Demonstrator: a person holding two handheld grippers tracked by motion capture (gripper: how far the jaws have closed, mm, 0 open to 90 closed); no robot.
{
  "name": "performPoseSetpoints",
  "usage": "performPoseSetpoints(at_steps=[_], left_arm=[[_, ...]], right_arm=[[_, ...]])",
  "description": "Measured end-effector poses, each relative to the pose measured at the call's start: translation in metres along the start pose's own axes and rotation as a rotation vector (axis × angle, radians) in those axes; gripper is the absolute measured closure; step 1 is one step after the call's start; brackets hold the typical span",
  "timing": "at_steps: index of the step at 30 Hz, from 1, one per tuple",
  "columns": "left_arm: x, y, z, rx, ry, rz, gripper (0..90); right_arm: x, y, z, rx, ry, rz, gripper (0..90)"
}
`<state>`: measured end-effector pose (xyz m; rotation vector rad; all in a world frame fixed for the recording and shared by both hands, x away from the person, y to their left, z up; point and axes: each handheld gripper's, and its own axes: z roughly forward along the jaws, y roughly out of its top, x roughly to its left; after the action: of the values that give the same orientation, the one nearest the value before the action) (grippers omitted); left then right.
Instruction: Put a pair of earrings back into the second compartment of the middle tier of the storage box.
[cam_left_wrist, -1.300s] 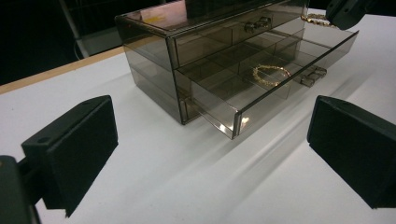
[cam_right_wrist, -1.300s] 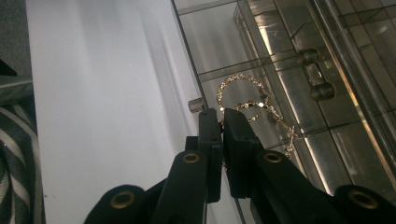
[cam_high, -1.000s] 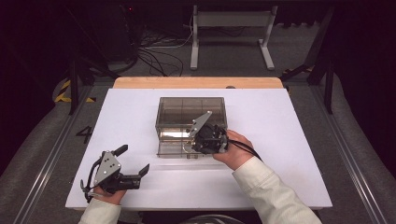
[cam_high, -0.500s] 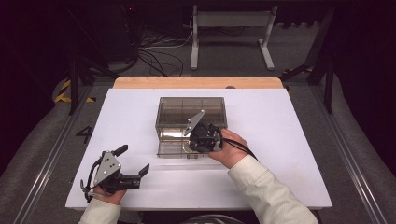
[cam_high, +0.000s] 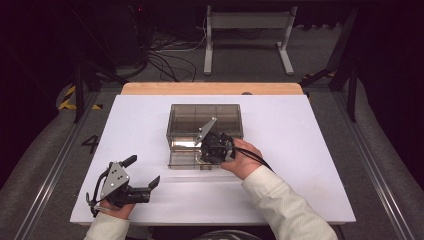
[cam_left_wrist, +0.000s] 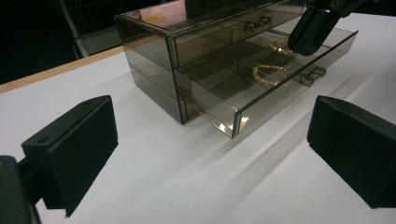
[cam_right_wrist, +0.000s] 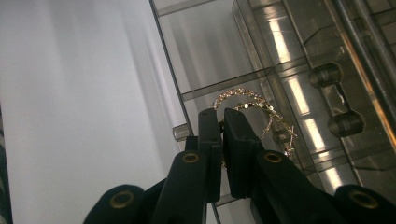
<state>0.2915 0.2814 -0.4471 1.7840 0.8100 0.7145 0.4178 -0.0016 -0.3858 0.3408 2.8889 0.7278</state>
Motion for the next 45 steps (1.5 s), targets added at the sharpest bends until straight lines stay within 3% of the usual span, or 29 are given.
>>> performPoseSetpoints(at_steps=[13, 30, 39, 45], left_arm=[[0.0, 0.0, 0.0, -0.002, 0.0, -0.001, 2.7], [0.0, 0.0, 0.0, 0.0, -0.002, -0.003, 2.7], [0.0, 0.0, 0.0, -0.004, 0.0, -0.002, 2.7], [0.0, 0.0, -0.001, -0.001, -0.001, -0.005, 2.7]], right_arm=[[-0.004, -0.001, 0.007, 0.035, 0.011, 0.014, 86.4], [-0.005, -0.001, 0.007, 0.028, 0.016, 0.01, 82.8], [0.0, -0.002, -0.006, -0.011, -0.006, -0.002, 90.0], [0.003, -0.005, -0.015, -0.034, -0.02, -0.016, 90.0]])
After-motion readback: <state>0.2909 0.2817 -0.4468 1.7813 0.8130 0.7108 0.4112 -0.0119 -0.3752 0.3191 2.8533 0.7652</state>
